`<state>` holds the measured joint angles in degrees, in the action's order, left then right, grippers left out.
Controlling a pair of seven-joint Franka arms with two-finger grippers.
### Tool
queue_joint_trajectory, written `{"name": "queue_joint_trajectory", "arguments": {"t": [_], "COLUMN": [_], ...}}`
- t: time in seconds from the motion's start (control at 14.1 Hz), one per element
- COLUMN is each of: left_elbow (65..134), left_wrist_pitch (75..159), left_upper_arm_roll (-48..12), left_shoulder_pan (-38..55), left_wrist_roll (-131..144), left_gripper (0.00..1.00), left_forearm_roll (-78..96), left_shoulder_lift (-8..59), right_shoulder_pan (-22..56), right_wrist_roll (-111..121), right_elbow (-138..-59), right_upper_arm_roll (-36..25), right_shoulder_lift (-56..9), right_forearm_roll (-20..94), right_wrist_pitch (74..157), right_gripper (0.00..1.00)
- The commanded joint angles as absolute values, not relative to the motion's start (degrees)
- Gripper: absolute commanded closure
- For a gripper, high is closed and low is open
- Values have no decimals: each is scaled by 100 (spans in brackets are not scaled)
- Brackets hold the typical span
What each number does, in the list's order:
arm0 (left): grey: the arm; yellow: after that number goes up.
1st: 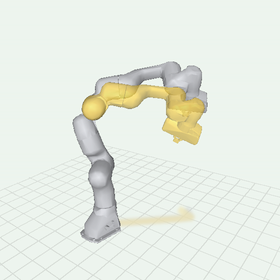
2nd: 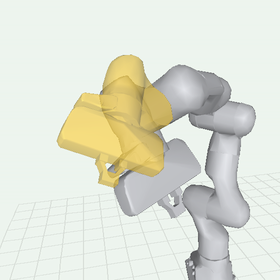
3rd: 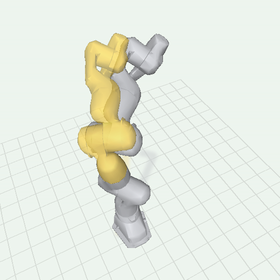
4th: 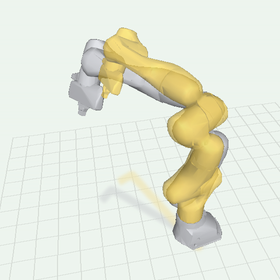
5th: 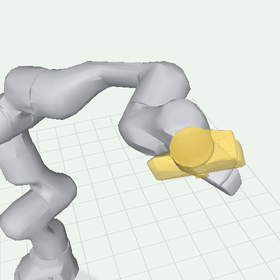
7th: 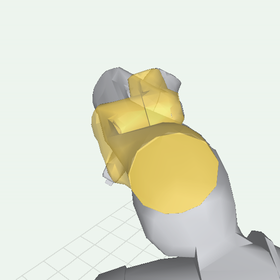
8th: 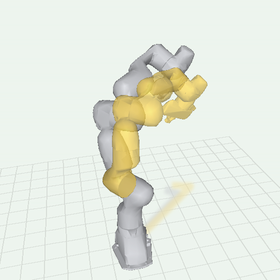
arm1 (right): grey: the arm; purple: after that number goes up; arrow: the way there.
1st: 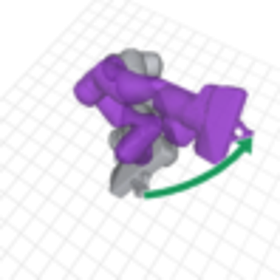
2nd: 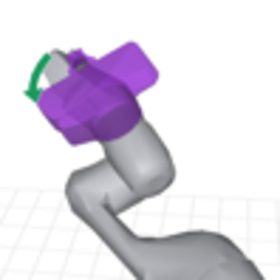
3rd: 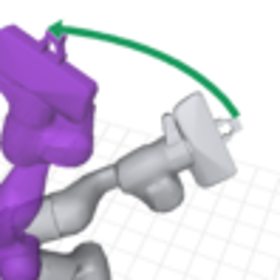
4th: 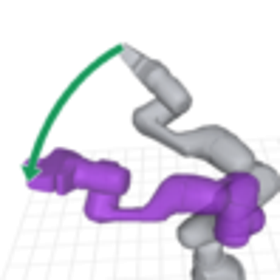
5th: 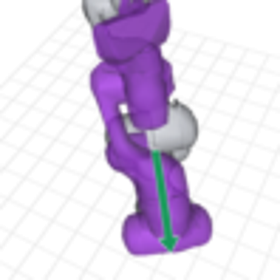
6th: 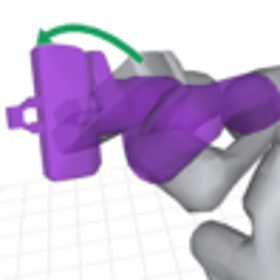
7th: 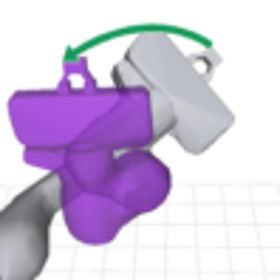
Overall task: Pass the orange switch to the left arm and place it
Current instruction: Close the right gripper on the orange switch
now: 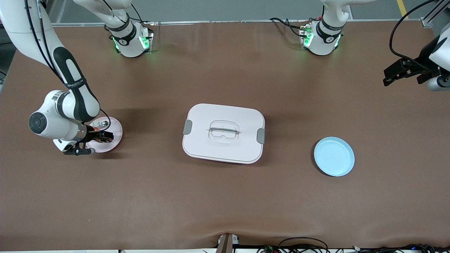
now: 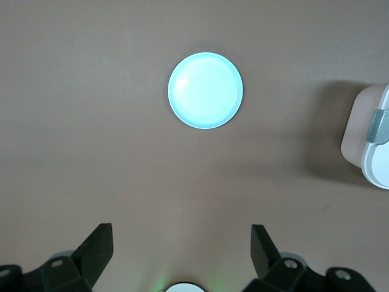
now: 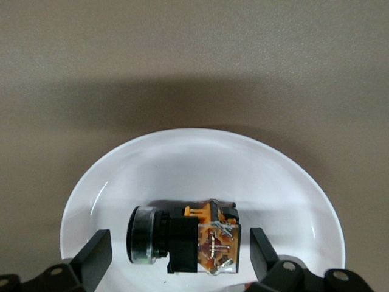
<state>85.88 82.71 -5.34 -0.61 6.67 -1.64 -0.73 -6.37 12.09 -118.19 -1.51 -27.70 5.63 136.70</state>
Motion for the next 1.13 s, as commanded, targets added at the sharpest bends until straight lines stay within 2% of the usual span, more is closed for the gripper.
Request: {"name": "queue_joint_trajectory", "arguments": {"t": [0.0, 0.21, 0.28, 0.35, 0.42, 0.49, 0.57, 0.78, 1.06], "left_elbow": [8561, 8561, 8561, 8569, 8561, 8561, 8561, 8561, 8561], "left_wrist_pitch": [8244, 8253, 8253, 8253, 8253, 8253, 8270, 8297, 8297], "left_upper_arm_roll": [-571, -571, -571, -571, -571, -571, -571, -571, -571], "left_shoulder_pan": [-70, -53, -61, -70, -62, -53, -53, -62, -9], "left_wrist_roll": [606, 615, 615, 607, 606, 606, 606, 606, 606], "left_gripper": [0, 0, 0, 0, 0, 0, 0, 0, 0], "left_forearm_roll": [-79, -79, -70, -70, -70, -79, -79, -88, -88], "left_shoulder_lift": [-132, -114, -123, -123, -123, -114, -114, -79, -79], "right_shoulder_pan": [-694, -694, -694, -694, -694, -694, -686, -686, -598], "right_wrist_roll": [1327, 1327, 1327, 1327, 1327, 1327, 1284, 1213, 495], "right_elbow": [-11839, -11830, -11830, -11821, -11821, -11795, -11786, -11707, -11093], "right_upper_arm_roll": [-123, -123, -123, -123, -123, -123, -123, -123, -88], "right_shoulder_lift": [-2821, -2830, -2821, -2821, -2821, -2821, -2821, -2786, -2637], "right_forearm_roll": [659, 659, 659, 659, 659, 659, 659, 685, 879], "right_wrist_pitch": [13737, 13737, 13711, 13685, 13676, 13658, 13658, 13493, 12185], "right_gripper": [0, 0, 9, 31, 63, 91, 100, 100, 100]}}
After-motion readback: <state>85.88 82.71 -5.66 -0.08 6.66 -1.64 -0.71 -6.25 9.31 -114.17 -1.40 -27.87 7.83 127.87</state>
